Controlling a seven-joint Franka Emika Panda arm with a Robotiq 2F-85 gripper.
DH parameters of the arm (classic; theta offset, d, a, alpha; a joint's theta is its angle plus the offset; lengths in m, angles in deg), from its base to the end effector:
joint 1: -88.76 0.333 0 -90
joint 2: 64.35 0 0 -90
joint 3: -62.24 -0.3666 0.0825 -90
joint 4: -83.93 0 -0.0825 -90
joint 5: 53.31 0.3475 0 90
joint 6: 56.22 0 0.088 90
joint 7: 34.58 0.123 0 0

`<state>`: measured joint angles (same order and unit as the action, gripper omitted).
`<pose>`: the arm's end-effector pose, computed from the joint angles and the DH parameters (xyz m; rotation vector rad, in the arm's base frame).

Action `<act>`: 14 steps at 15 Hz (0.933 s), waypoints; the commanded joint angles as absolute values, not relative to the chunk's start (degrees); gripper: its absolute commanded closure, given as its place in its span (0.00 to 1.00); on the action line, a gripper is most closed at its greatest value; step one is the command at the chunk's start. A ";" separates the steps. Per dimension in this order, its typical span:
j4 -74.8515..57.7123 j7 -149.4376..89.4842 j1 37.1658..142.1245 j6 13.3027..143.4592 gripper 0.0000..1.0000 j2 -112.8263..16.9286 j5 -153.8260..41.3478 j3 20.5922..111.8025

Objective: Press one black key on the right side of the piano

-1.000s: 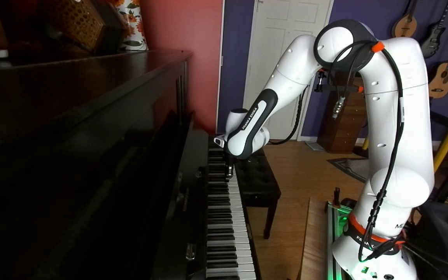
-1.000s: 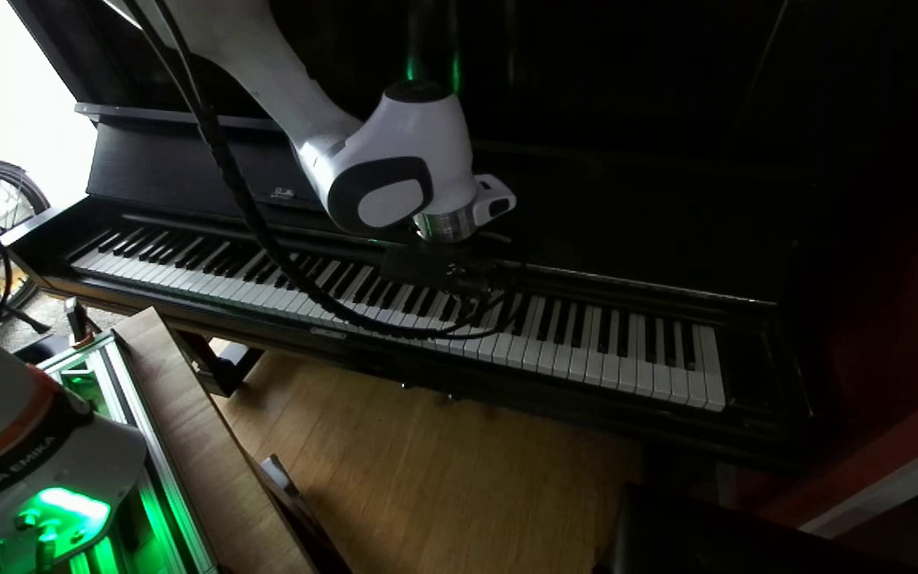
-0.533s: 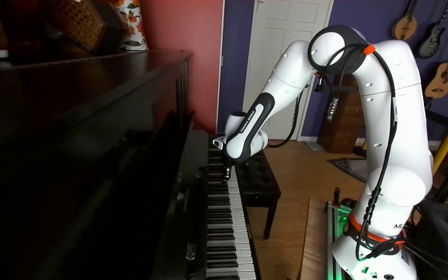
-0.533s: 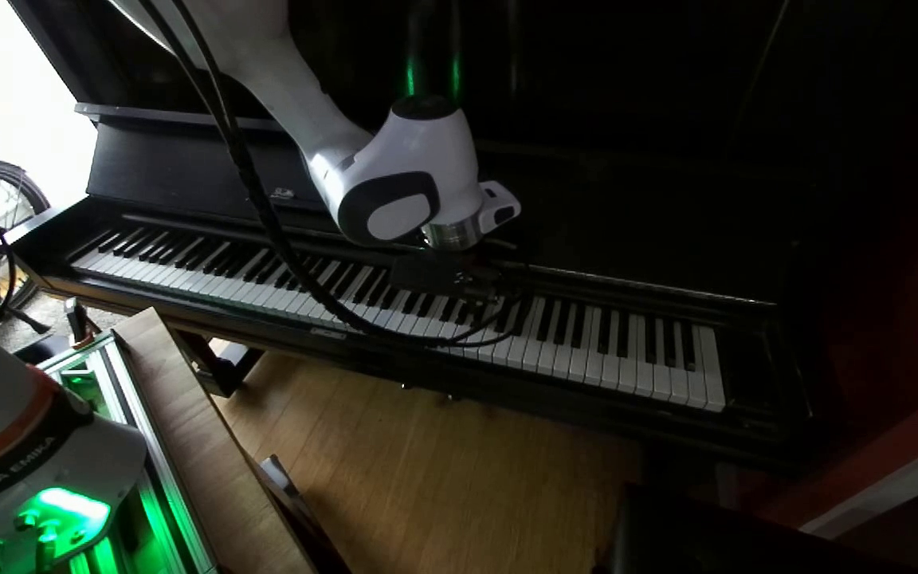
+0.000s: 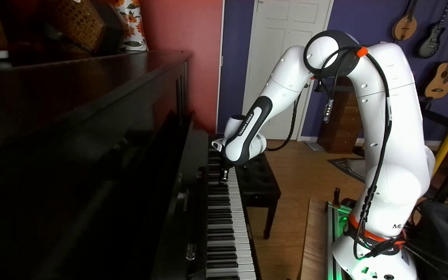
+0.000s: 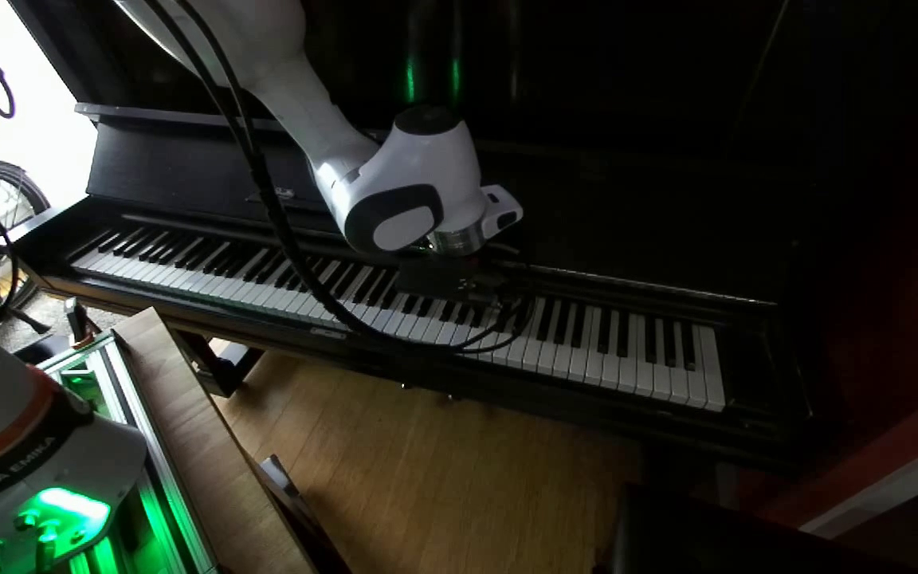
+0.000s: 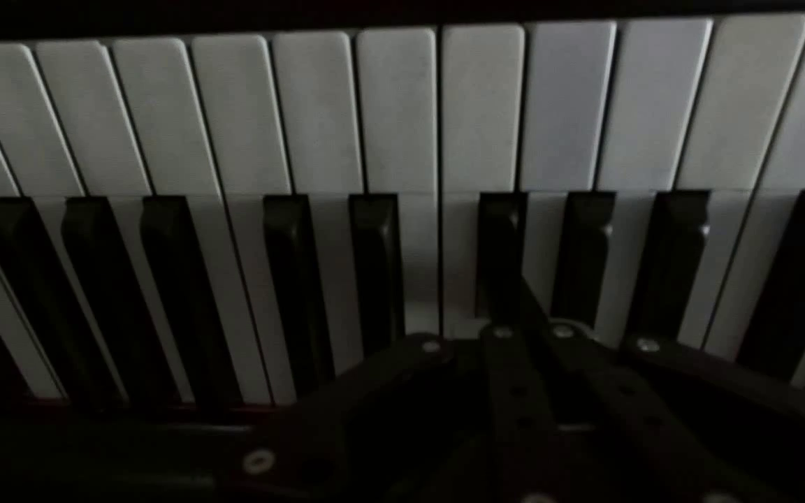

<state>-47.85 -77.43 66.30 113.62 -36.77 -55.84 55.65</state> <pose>0.5312 -0.1493 0.2205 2.9781 0.7536 0.2812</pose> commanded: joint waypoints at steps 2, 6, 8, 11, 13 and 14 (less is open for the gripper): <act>-46.66 -78.18 63.93 115.01 1.00 -34.06 -55.89 53.96; -46.85 -77.88 63.84 114.79 1.00 -34.60 -56.04 53.99; -47.16 -77.80 63.81 114.64 1.00 -35.49 -56.00 53.89; -47.74 -77.33 64.11 114.00 1.00 -37.35 -55.88 53.96; -48.17 -77.62 63.97 113.78 0.91 -38.50 -55.78 53.58; -48.52 -77.58 64.03 113.69 0.86 -39.27 -55.64 53.39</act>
<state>-47.14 -77.43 65.01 113.72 -37.04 -55.85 54.54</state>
